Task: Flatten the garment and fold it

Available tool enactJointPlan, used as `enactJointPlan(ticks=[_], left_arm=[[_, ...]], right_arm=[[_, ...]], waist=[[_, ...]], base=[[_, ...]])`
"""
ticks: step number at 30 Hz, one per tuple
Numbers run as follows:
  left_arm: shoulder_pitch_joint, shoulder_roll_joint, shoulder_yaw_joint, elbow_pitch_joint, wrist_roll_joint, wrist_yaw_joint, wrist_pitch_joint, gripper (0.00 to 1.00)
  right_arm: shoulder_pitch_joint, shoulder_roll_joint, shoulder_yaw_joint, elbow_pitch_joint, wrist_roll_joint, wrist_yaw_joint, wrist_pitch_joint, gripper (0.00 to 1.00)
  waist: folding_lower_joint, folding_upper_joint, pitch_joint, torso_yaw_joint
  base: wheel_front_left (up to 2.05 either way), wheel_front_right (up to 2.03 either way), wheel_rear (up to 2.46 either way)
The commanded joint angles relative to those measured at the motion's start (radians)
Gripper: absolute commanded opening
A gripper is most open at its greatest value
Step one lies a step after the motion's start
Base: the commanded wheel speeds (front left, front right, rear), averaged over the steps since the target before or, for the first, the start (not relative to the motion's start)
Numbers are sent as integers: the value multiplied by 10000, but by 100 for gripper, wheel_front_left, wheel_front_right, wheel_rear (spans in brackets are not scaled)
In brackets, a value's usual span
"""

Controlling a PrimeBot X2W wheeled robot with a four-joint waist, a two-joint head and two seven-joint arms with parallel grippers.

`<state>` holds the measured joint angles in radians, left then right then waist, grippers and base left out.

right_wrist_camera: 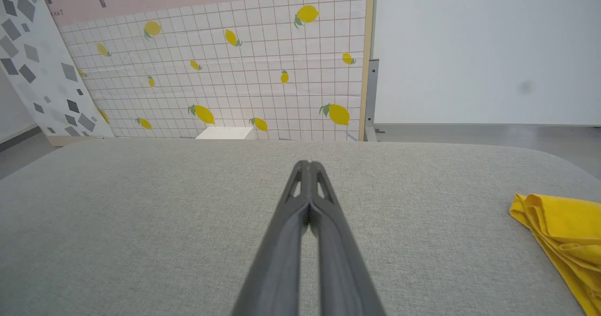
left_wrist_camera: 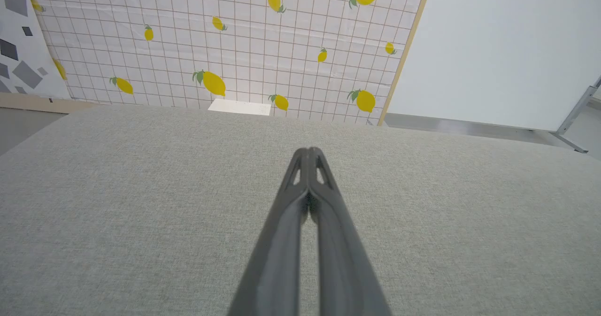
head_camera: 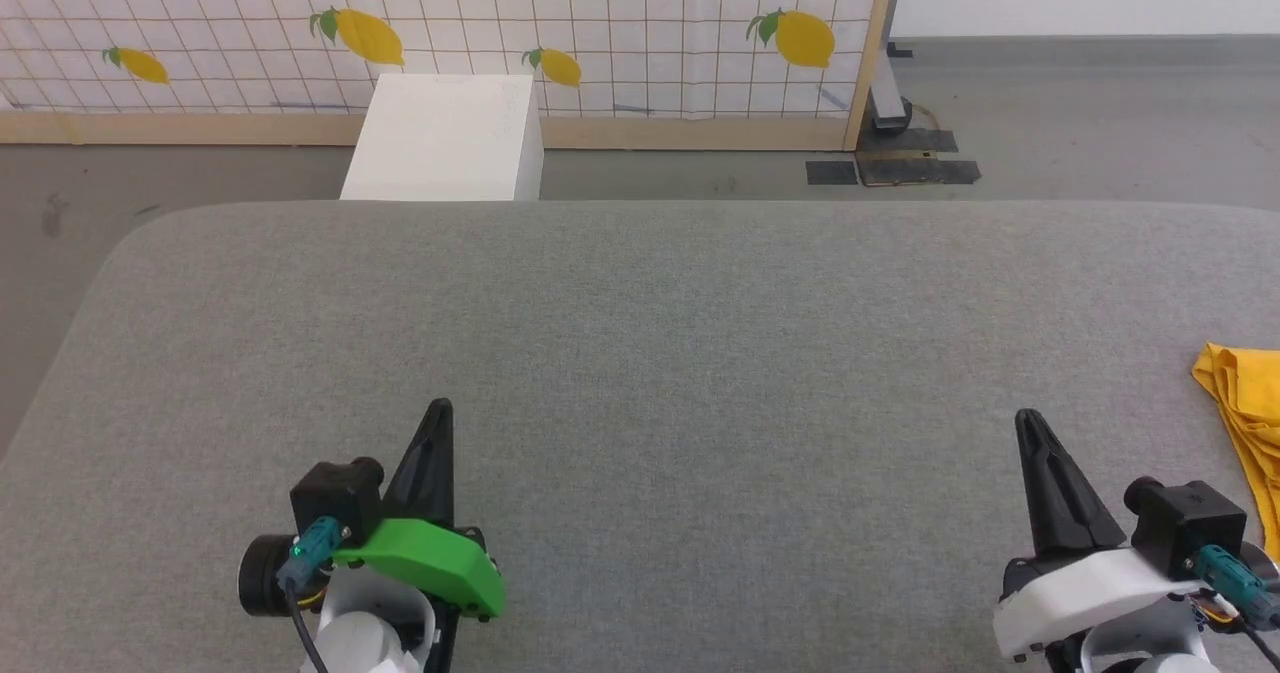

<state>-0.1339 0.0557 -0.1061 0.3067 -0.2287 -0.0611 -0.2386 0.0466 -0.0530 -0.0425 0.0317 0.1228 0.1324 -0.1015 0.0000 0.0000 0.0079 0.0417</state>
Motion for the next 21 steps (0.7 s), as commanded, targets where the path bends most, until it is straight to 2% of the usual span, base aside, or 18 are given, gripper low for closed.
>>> enactJointPlan(ticks=[1,21], left_arm=[[96,-4,50,-105,75,32,59,0],[309,-13,224,-613,454,131,458,0]], right_arm=[[-33,2,20,-18,-75,-1,34,0],[-107,6,89,-69,-273,-4,203,0]], waist=[[0,0,-1,-5],[0,0,-14,-76]], base=[[0,0,0],[0,0,0]])
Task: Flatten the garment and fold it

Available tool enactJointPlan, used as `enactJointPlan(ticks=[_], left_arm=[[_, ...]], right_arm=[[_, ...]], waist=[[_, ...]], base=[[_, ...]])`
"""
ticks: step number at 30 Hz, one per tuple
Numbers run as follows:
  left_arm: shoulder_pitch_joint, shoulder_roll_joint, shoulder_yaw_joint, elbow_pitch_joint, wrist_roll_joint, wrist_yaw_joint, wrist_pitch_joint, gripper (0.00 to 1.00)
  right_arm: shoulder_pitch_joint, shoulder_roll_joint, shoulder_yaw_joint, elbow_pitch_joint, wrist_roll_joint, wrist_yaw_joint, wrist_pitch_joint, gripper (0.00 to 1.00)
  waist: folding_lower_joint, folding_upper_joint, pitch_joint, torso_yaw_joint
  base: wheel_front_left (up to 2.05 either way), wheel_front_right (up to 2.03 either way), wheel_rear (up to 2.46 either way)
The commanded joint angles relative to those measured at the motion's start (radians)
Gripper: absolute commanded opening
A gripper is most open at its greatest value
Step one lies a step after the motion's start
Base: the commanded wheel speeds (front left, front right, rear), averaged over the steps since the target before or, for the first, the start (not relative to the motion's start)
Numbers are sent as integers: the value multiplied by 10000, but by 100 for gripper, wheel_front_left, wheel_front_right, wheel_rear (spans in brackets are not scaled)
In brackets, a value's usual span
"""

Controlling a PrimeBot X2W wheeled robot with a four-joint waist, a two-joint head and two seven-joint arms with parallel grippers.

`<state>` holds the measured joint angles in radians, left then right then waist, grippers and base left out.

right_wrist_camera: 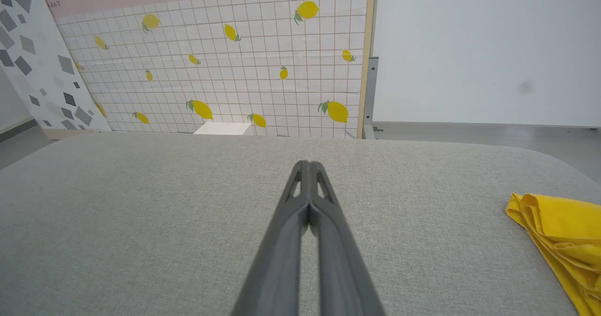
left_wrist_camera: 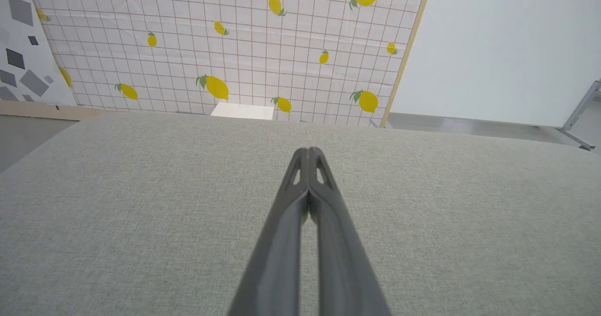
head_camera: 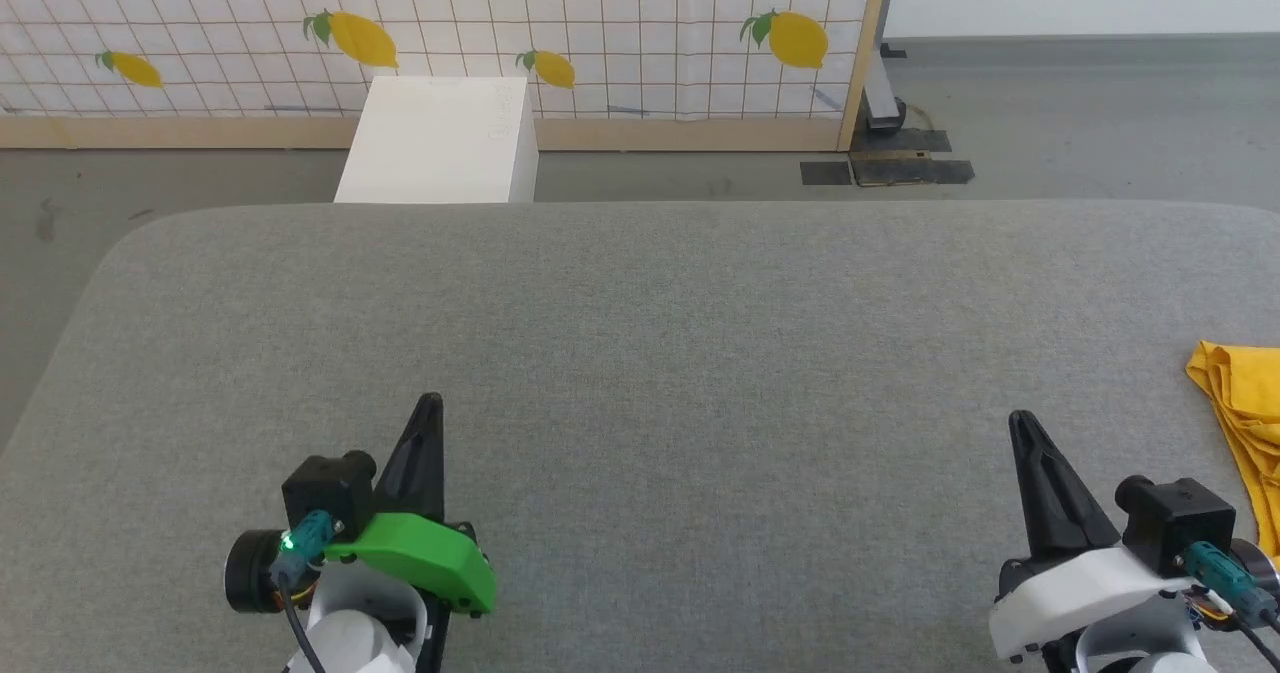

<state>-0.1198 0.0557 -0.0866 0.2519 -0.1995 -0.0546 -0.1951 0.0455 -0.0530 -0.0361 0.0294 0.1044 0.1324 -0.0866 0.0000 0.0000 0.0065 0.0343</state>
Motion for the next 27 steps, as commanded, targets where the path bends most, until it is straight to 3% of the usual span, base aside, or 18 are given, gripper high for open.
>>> enactJointPlan(ticks=[1,27], left_arm=[[178,-13,36,-87,179,70,40,0],[473,-25,276,-790,705,208,593,0]], right_arm=[[-99,7,29,-48,-97,-4,60,0],[-202,13,125,-119,-371,-8,293,0]], waist=[[0,0,-1,-5],[0,0,-19,-102]], base=[[0,0,0],[0,0,0]])
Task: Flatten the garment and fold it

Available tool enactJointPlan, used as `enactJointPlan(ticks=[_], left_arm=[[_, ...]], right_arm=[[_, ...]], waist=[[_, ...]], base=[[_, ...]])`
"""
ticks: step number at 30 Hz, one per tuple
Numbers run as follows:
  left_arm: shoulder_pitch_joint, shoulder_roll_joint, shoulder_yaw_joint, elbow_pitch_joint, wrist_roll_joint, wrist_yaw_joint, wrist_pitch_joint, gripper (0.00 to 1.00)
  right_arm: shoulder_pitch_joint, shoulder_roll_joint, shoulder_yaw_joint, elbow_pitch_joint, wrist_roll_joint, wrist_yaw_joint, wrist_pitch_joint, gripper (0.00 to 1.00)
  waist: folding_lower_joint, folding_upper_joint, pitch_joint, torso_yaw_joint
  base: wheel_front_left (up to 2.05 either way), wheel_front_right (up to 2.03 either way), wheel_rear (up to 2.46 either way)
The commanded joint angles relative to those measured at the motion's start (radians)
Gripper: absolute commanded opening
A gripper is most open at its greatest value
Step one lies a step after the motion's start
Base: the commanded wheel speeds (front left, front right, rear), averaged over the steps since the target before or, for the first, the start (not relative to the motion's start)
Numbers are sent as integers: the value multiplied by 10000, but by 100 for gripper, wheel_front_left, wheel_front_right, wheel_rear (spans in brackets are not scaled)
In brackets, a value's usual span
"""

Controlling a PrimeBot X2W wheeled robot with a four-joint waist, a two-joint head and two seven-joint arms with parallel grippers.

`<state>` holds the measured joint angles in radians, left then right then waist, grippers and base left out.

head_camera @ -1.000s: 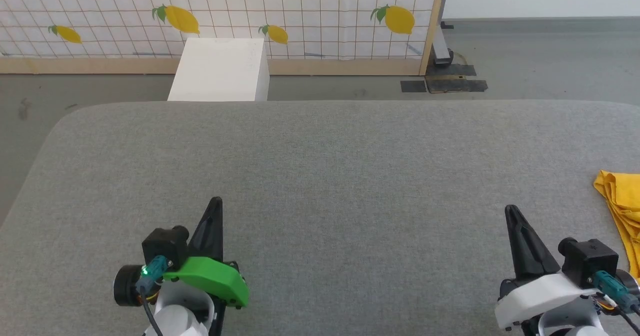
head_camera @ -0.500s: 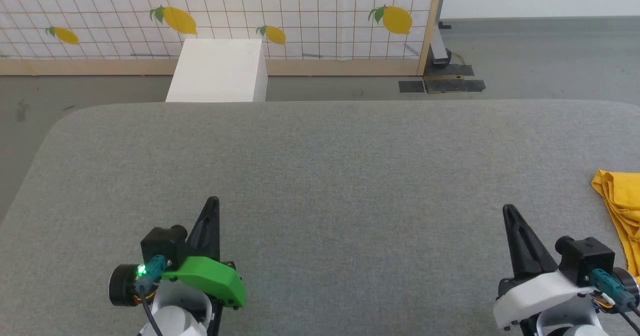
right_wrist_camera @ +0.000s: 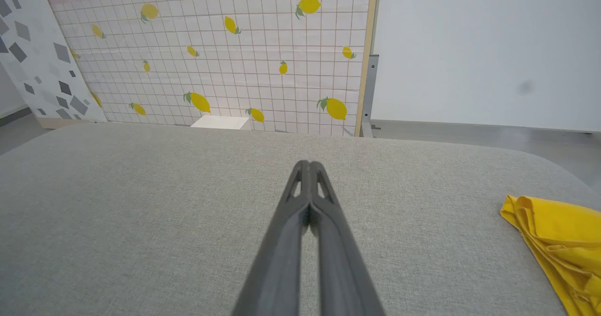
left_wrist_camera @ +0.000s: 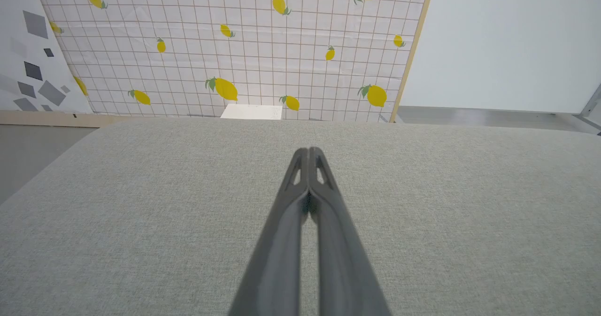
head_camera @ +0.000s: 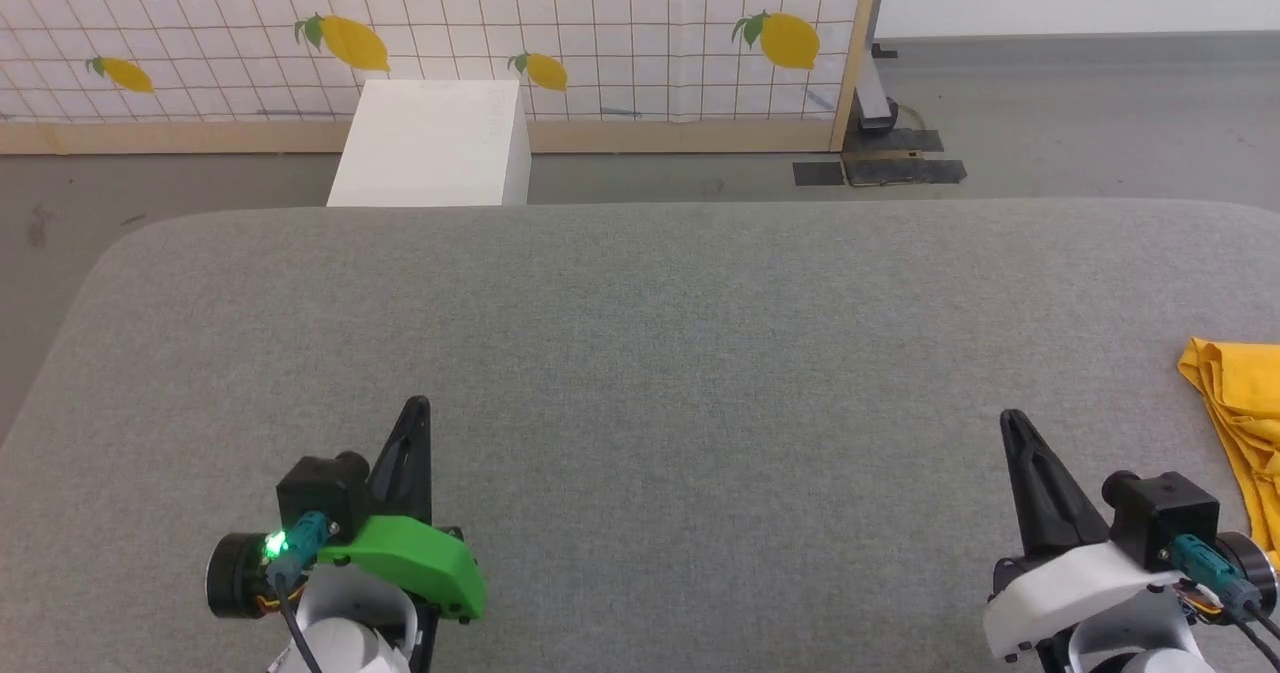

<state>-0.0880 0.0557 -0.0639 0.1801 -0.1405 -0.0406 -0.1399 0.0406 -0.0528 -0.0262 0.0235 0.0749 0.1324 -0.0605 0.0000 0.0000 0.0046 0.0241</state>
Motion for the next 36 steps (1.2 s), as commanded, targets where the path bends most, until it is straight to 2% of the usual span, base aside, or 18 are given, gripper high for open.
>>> enactJointPlan(ticks=[1,36], left_arm=[[166,-26,59,-101,135,73,63,0],[536,-41,360,-983,794,246,756,0]], right_arm=[[-157,11,29,-63,-87,-8,42,0],[-286,19,150,-152,-430,-13,334,0]], waist=[[0,0,-1,-5],[0,0,-24,-128]], base=[[0,0,0],[0,0,0]])
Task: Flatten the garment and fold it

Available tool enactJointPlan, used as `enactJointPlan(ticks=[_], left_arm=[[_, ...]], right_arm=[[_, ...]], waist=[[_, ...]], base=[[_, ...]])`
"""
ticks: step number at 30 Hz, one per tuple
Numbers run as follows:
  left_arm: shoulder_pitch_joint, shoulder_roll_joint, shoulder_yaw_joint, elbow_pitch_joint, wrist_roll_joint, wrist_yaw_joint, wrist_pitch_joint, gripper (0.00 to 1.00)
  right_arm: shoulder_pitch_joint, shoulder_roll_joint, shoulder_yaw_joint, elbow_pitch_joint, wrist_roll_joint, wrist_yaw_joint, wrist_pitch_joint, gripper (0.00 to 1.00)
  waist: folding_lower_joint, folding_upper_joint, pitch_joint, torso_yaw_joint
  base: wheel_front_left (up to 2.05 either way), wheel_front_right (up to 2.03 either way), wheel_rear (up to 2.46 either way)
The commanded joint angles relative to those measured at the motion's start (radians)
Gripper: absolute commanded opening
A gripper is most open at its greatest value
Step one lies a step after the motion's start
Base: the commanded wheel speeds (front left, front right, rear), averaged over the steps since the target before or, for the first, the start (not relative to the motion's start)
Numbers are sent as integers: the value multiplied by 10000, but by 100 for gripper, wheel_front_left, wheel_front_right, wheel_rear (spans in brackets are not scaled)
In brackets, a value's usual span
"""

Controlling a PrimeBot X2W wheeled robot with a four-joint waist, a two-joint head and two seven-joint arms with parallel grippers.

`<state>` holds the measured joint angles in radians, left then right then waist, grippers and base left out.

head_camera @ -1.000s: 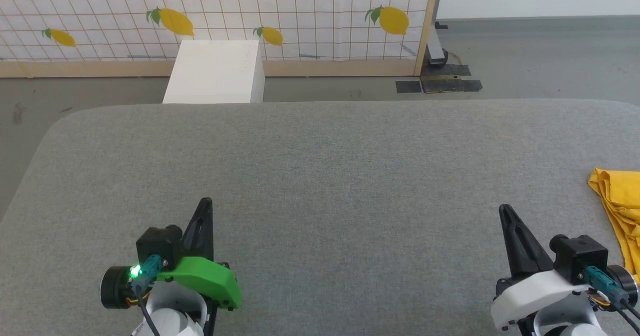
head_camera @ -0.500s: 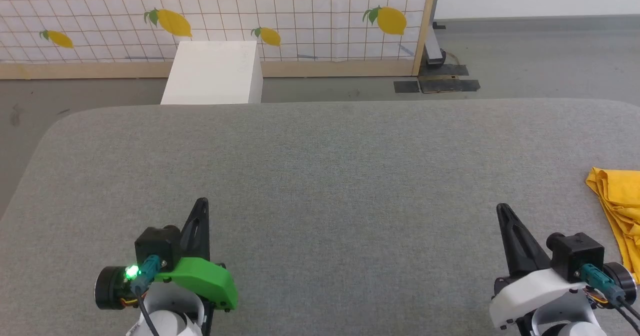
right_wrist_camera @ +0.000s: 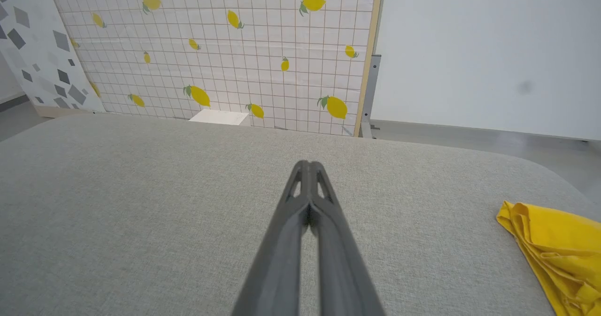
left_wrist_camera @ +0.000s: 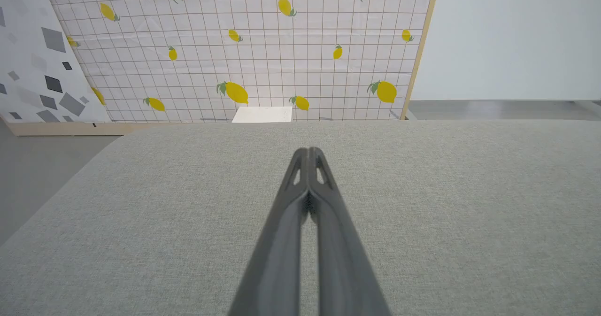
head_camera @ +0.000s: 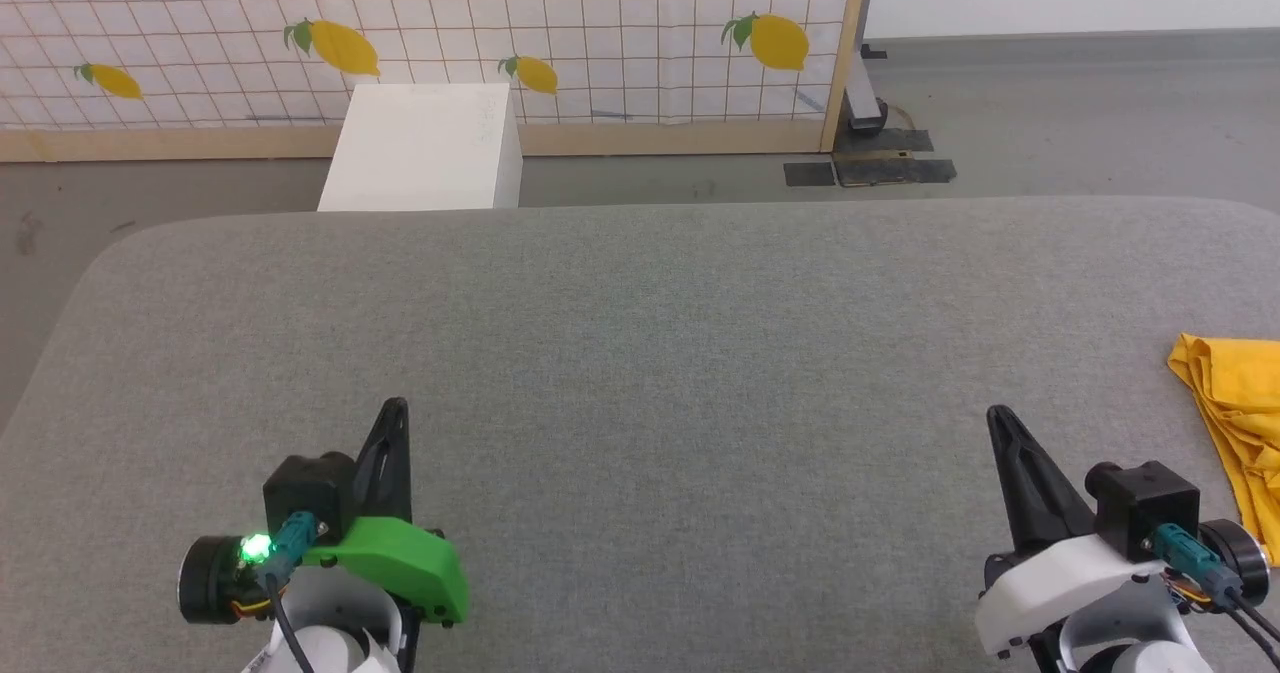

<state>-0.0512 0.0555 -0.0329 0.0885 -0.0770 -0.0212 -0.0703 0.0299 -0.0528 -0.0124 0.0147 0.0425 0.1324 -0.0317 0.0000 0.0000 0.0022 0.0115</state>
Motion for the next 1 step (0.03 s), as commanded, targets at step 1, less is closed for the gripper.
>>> enactJointPlan(ticks=[1], left_arm=[[178,-39,57,-89,176,56,77,0]], right_arm=[[-182,19,15,-66,-115,-13,54,0]], waist=[[0,0,-1,-4]], base=[[0,0,0]])
